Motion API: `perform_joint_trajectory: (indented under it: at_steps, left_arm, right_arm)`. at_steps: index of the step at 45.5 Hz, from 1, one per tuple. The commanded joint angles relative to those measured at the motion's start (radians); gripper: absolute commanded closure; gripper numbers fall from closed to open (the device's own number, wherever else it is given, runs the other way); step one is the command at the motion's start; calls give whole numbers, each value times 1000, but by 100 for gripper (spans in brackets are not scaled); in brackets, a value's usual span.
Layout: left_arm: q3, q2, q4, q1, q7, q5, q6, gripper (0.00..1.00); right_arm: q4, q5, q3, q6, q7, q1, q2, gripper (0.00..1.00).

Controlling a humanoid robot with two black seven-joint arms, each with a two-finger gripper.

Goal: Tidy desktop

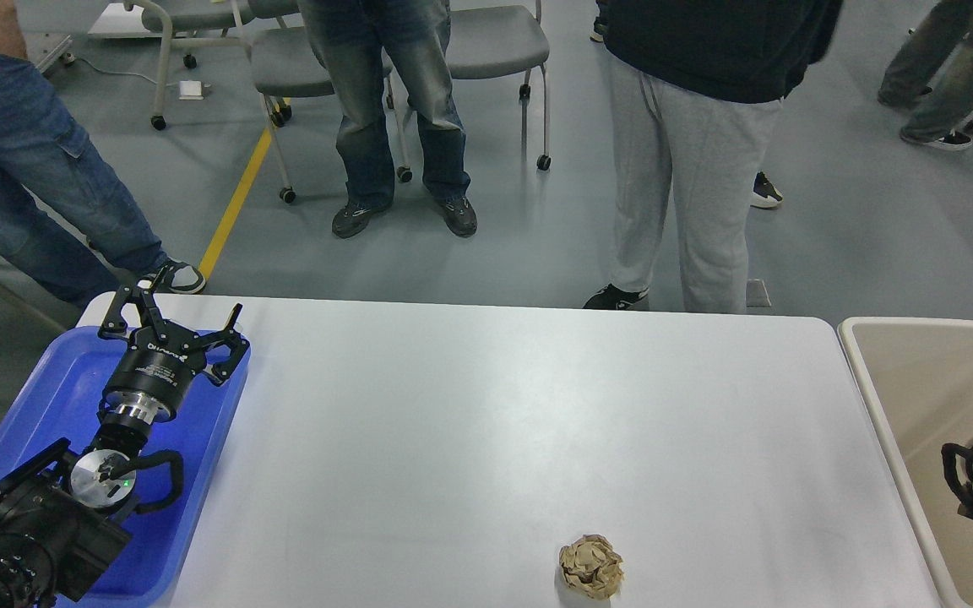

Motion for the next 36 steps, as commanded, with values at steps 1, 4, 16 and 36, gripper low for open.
perform_joint_trajectory:
  at_steps: [1, 4, 16, 36]
  left_arm:
    - [0, 0, 0, 0, 0, 0, 0, 0]
    - [0, 0, 0, 0, 0, 0, 0, 0]
    - [0, 0, 0, 0, 0, 0, 0, 0]
    - [0, 0, 0, 0, 0, 0, 0, 0]
  right_arm:
    - [-1, -2, 12, -3, 0, 71, 29, 0]
    - [6, 6, 19, -1, 3, 106, 35, 0]
    - [104, 13, 144, 0, 38, 204, 29, 0]
    - [436, 12, 410, 143, 132, 267, 18, 0]
